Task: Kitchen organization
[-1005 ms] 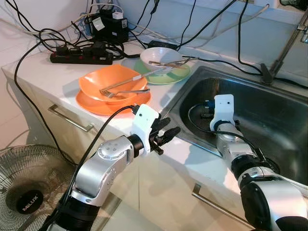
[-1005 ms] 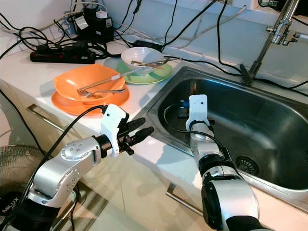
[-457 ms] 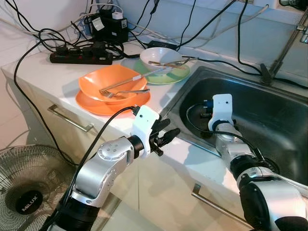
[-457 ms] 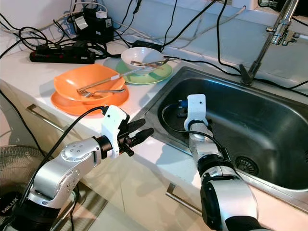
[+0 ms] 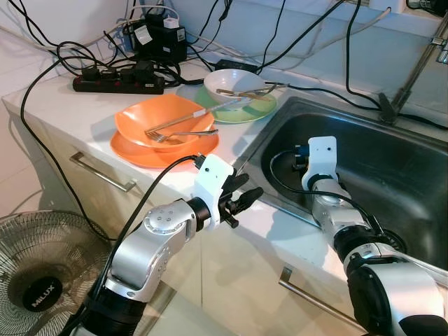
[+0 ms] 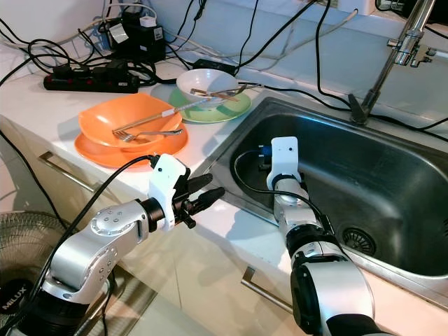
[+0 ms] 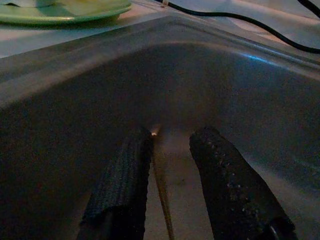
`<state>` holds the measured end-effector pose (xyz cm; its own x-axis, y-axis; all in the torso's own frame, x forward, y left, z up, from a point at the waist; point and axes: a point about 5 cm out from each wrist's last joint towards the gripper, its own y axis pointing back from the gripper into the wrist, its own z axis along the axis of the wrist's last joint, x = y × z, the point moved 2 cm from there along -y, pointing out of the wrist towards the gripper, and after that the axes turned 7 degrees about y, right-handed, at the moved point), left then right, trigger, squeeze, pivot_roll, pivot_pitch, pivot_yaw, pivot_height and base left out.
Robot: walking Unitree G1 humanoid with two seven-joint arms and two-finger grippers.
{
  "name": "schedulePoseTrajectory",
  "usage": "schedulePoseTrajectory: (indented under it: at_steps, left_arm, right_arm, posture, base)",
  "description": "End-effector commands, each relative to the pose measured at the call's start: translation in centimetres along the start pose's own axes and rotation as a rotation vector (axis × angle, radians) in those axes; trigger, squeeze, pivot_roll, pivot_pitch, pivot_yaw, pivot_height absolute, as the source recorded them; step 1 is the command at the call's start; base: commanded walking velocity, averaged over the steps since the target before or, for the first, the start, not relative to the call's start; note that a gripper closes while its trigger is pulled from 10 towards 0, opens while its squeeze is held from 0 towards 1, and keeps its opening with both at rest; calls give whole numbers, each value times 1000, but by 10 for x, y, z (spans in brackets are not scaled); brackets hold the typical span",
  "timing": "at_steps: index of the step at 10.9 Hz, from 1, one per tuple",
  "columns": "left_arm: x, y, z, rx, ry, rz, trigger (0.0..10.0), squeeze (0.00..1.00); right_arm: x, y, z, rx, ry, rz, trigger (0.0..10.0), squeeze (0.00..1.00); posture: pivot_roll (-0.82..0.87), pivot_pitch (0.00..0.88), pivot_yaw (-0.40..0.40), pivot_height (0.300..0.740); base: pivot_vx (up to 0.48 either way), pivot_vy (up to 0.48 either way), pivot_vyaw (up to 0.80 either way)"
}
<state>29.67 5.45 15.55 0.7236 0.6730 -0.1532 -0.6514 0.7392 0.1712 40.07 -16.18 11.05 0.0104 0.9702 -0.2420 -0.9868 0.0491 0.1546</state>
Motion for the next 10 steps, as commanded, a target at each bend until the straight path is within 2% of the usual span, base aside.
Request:
schedulePoseTrajectory:
  at_steps: [1,2,4,5,6,7,8,9,10]
  left_arm:
    - [-3,0,3,-15,-22,-4,10000,0]
    - [2,-1,9,-41,-78,41,10000,0]
    - [9,-2,23,-95,-175,111,10000,0]
    - [11,-2,32,-127,-319,142,10000,0]
    - [11,-1,41,-158,-393,166,10000,0]
    - [12,1,52,-161,-547,222,10000,0]
    - [15,1,56,-141,-636,257,10000,0]
    - [27,-4,50,-58,-744,301,10000,0]
    - [37,-8,44,-4,-813,341,10000,0]
  right_arm:
    - [2,0,2,-18,5,-1,10000,0]
    - [-4,-2,19,-95,9,-23,10000,0]
    - [-13,-3,47,-233,-38,-51,10000,0]
    - [-17,-2,59,-288,-65,-72,10000,0]
    - [-17,-2,61,-304,-71,-72,10000,0]
    - [-13,1,62,-325,-86,-59,10000,0]
    - [-9,3,59,-333,-96,-50,10000,0]
    - [-6,5,52,-320,-110,-52,10000,0]
    - [-5,7,50,-317,-117,-53,10000,0]
  posture:
    - [235,2,-63,740]
    - [229,7,-63,740]
    - [230,11,-64,740]
    - [227,12,-63,740]
    - [227,14,-62,740]
    - [228,13,-61,740]
    - [227,12,-59,740]
    - [227,11,-56,740]
    - [227,11,-56,740]
  base:
    - [0,0,0]
    - [0,0,0]
    - [0,0,0]
    - [0,0,0]
    - [0,0,0]
    - [0,0,0]
    - [0,0,0]
    - [0,0,0]
    - [0,0,0]
